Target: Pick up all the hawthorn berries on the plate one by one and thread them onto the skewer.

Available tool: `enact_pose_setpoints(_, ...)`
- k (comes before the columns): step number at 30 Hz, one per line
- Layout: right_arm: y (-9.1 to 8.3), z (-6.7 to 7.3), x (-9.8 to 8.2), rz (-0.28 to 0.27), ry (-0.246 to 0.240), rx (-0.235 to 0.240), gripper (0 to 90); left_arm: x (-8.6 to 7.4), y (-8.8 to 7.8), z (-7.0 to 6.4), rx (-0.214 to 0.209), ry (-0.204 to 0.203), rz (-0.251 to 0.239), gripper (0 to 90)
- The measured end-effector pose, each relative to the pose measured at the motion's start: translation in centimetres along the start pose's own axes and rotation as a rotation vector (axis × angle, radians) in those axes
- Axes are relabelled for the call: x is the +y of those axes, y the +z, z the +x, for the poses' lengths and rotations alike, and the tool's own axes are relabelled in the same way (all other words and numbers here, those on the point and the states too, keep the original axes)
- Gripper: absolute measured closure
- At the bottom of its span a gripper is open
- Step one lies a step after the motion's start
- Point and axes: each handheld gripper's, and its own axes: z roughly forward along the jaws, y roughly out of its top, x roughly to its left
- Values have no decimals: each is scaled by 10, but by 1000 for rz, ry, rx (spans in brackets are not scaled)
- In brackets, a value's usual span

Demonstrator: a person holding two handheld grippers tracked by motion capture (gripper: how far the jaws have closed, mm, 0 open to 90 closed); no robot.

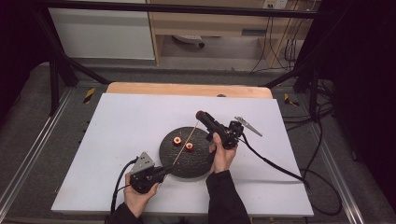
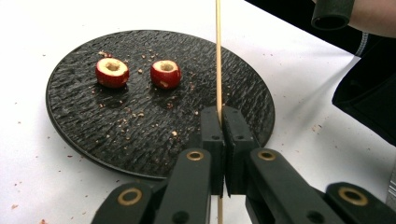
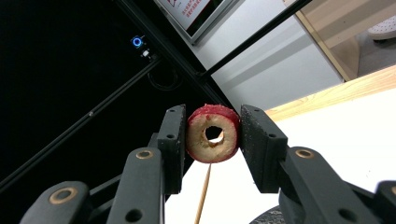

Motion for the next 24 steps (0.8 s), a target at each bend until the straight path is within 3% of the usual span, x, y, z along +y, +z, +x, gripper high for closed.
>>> enact_pose_setpoints(24, 1, -1, -9, 6, 19, 11, 627, 10, 9, -8, 13, -58, -38, 881)
